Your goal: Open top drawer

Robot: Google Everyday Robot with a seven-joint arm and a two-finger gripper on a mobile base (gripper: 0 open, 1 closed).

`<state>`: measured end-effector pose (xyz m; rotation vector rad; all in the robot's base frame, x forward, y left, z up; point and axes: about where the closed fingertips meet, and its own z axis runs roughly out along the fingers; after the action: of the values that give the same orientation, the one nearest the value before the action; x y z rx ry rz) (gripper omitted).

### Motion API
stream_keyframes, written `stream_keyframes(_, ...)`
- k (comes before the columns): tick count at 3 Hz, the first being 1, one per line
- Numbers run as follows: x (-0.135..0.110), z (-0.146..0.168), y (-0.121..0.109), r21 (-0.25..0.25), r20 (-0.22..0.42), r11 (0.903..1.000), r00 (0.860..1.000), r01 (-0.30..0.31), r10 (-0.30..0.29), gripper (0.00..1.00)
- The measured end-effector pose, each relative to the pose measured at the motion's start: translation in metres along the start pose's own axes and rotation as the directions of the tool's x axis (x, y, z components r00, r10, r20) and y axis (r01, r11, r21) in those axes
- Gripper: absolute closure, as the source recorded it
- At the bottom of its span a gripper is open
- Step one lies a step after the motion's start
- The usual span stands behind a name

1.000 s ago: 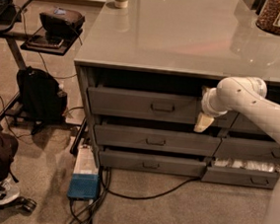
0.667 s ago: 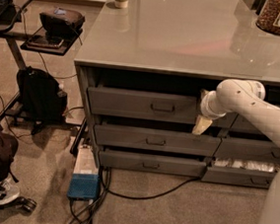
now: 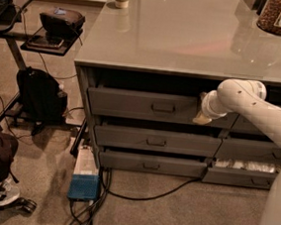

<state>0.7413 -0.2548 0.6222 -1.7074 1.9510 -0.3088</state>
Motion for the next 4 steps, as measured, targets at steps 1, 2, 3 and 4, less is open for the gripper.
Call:
stream_keyframes(1, 0.0, 0.0, 0.0, 0.0, 0.0, 1.0, 1.0, 0.0, 0.0, 0.66)
stream_keyframes(2, -0.002, -0.004, -0.001, -0.007, 0.002, 1.0, 1.0, 0.001, -0.001, 0.89)
stream_keyframes(3, -0.003, -0.006, -0.003, -0.007, 0.002, 1.0, 1.0, 0.001, -0.001, 1.0)
stream_keyframes(4, -0.005, -0.013, 0.006, -0.034, 0.007, 0.9994, 1.0, 0.001, 0.0, 1.0)
